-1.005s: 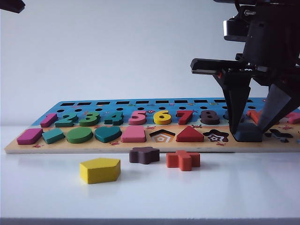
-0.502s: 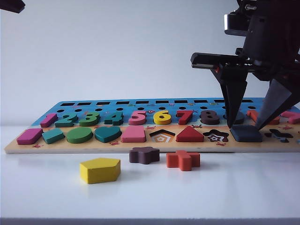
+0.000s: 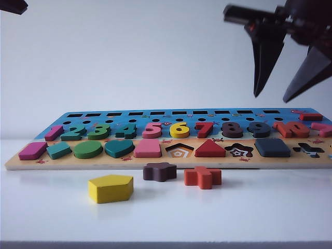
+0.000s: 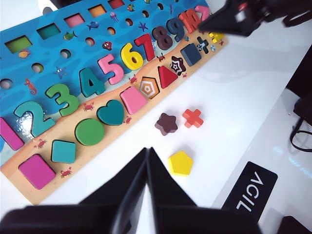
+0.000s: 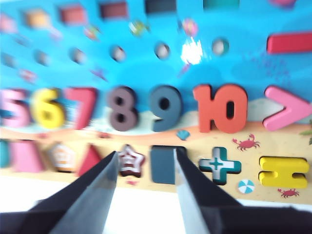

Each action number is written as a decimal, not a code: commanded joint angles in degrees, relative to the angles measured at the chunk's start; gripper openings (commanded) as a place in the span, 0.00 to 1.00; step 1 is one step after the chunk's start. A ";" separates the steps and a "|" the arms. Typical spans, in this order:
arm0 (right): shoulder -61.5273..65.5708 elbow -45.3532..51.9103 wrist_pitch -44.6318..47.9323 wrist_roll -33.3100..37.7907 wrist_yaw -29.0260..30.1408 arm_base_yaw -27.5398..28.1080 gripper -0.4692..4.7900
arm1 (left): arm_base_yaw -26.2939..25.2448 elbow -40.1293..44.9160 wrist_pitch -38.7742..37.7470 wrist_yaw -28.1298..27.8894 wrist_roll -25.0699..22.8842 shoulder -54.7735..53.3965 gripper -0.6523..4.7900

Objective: Insert the cube into the slot.

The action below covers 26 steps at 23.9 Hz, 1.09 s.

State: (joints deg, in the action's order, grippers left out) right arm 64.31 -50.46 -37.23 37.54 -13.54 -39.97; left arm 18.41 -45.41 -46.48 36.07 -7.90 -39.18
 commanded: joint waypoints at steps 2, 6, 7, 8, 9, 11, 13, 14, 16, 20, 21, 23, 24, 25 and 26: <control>-7.80 -0.20 2.21 -3.39 1.25 -0.04 0.46 | -0.02 -0.28 0.79 0.35 -0.07 0.09 0.14; -15.23 -0.17 5.92 -10.71 5.25 -0.04 0.46 | -0.02 -0.28 0.79 0.35 -0.04 0.09 0.14; -16.83 -0.17 6.82 -13.33 6.78 -0.04 0.45 | -0.02 -0.28 0.79 0.35 -0.04 0.09 0.14; -18.12 -0.17 7.32 -15.41 8.02 -0.04 0.45 | -0.02 -0.28 0.79 0.35 -0.04 0.09 0.14; -19.45 -0.17 7.72 -17.92 9.42 -0.04 0.44 | -0.02 -0.28 0.79 0.35 -0.04 0.09 0.14; -21.38 -0.15 7.85 -23.12 11.34 -0.04 0.44 | -0.02 -0.28 0.79 0.35 -0.04 0.09 0.14; -22.99 -0.07 7.61 -28.57 12.96 -0.04 0.44 | -0.02 -0.28 0.79 0.35 -0.04 0.09 0.14; -23.50 -0.07 7.48 -30.58 13.35 -0.04 0.44 | -0.02 -0.28 0.79 0.35 -0.04 0.09 0.14; -24.39 -0.07 7.15 -33.57 13.55 -0.04 0.44 | -0.02 -0.28 0.79 0.37 -0.04 0.09 0.14; -25.03 0.09 6.95 -35.26 12.46 -0.04 0.44 | -0.02 -0.28 0.79 0.35 -0.04 0.09 0.14; -25.05 0.26 6.95 -35.26 11.52 -0.02 0.44 | -0.02 -0.28 0.79 0.35 -0.04 0.09 0.14; -25.03 1.20 6.97 -34.58 7.67 -0.02 0.44 | -0.02 -0.28 0.79 0.35 -0.04 0.09 0.14; -25.03 1.84 6.99 -34.62 6.21 0.00 0.44 | -0.02 -0.28 0.79 0.37 -0.04 0.09 0.14; -25.05 2.95 7.10 -34.60 4.17 0.02 0.44 | -0.02 -0.28 0.79 0.35 -0.04 0.09 0.14; -25.05 3.45 6.99 -34.64 3.98 0.02 0.44 | -0.02 -0.28 0.79 0.37 -0.04 0.09 0.14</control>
State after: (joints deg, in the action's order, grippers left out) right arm 39.27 -47.24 -30.70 2.79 -8.23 -39.99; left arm 18.41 -45.41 -46.48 36.07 -7.90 -39.18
